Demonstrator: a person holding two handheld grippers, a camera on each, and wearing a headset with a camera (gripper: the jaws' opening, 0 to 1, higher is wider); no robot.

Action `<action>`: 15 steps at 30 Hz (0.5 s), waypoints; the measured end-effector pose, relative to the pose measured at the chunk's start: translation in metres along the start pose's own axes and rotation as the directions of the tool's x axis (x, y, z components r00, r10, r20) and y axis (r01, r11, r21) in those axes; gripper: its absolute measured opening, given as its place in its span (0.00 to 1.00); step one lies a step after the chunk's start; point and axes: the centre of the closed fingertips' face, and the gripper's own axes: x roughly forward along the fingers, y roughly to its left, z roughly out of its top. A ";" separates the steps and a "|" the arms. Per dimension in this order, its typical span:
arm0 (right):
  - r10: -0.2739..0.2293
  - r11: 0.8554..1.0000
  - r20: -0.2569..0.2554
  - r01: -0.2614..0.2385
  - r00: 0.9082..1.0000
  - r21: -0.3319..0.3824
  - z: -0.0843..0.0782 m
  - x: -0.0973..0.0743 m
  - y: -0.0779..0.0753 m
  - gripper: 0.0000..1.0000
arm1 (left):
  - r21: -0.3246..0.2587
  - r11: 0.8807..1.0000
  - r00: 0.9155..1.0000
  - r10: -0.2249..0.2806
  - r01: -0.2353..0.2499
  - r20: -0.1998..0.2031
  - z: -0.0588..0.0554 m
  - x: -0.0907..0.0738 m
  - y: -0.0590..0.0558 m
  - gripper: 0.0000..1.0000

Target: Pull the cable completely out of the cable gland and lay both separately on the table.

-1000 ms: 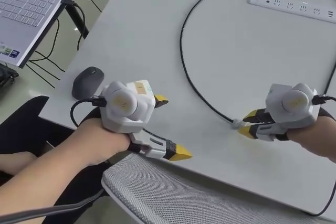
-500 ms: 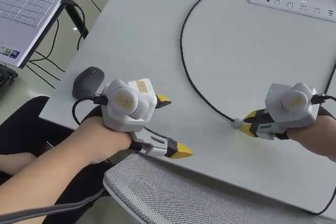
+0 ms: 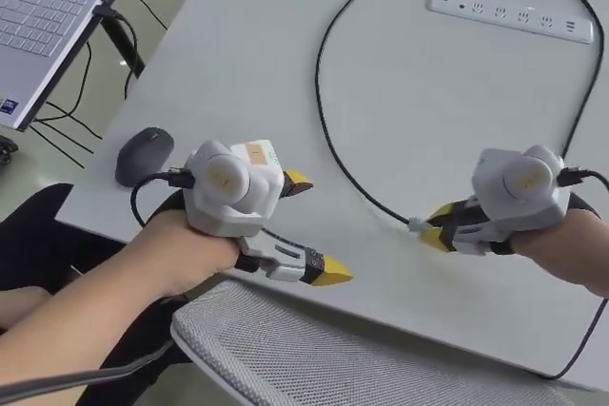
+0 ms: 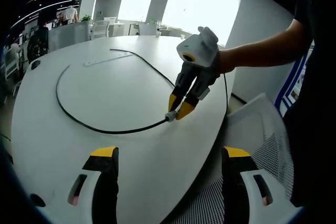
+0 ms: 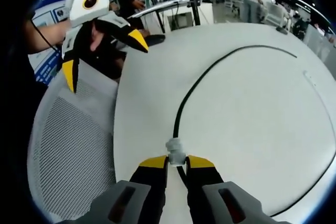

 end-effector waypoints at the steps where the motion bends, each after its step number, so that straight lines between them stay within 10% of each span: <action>1: 0.002 1.000 0.006 -0.002 1.000 0.003 0.001 -0.002 0.002 0.08 | 0.001 1.000 1.000 -0.002 0.002 0.002 0.002 0.001 -0.001 0.81; 15: 0.031 1.000 0.060 -0.031 0.998 -0.002 0.010 -0.031 0.038 0.08 | 0.061 0.996 0.998 -0.059 0.059 -0.002 0.028 0.026 -0.025 0.78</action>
